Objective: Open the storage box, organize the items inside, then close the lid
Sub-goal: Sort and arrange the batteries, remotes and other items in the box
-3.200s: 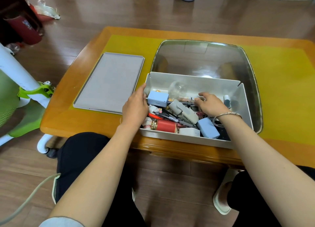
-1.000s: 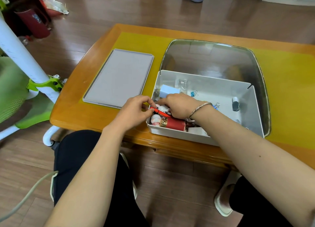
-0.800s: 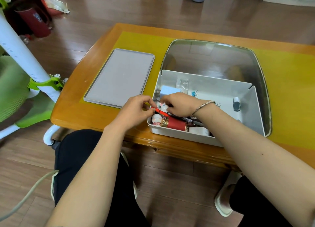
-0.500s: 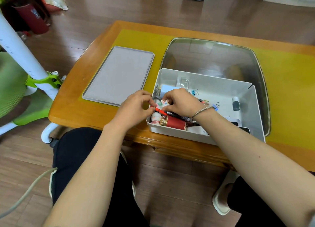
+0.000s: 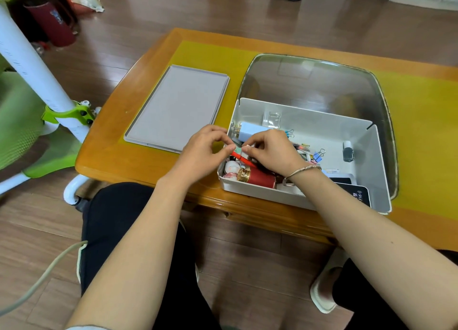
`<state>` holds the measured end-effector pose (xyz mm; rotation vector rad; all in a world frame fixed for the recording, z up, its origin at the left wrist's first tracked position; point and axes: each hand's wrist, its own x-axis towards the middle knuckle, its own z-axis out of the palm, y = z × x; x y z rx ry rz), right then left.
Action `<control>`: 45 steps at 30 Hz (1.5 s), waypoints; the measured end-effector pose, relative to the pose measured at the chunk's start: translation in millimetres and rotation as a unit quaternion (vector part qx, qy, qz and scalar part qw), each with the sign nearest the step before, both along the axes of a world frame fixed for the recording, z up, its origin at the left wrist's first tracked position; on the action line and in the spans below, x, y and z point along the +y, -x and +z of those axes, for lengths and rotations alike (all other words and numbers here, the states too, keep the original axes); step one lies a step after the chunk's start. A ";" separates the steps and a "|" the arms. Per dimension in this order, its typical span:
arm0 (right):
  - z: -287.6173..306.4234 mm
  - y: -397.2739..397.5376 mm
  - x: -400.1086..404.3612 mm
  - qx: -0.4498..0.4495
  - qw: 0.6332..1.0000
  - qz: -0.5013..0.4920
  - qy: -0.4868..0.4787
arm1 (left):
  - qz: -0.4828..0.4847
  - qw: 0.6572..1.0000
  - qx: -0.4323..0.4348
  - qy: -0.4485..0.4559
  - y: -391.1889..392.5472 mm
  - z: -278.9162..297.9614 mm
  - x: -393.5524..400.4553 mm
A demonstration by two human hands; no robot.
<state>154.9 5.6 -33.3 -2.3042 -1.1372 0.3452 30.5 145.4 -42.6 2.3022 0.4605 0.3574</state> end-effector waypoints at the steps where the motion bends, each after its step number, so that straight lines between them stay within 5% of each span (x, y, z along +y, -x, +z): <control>1: 0.2 -0.7 -2.8 0.012 1.000 -0.005 -0.016 | -0.003 1.000 0.002 -0.006 -0.2 -0.5 -0.2; 8: 4.7 -2.7 -11.5 -0.005 0.999 -0.022 -0.032 | -0.010 0.997 0.018 -0.071 -4.6 -8.2 -4.4; 16: 31.2 0.3 -15.4 0.027 0.986 -0.044 -0.156 | 0.019 0.988 -0.022 -0.154 -6.1 3.1 -11.1; 23: 41.3 14.2 -3.0 0.048 0.984 -0.001 -0.172 | 0.006 0.997 -0.035 -0.065 7.7 10.3 -7.4; 37: 10.3 27.4 -6.7 0.000 0.980 0.100 0.170 | 0.112 0.992 -0.061 0.009 24.4 3.4 21.0; 42: 7.2 26.9 -3.3 0.017 0.998 0.018 0.059 | 0.127 0.990 -0.050 0.022 21.1 0.0 20.2; 45: 4.7 28.5 5.9 -0.001 0.993 0.031 0.110 | 0.136 0.989 -0.046 0.019 22.3 -1.7 18.9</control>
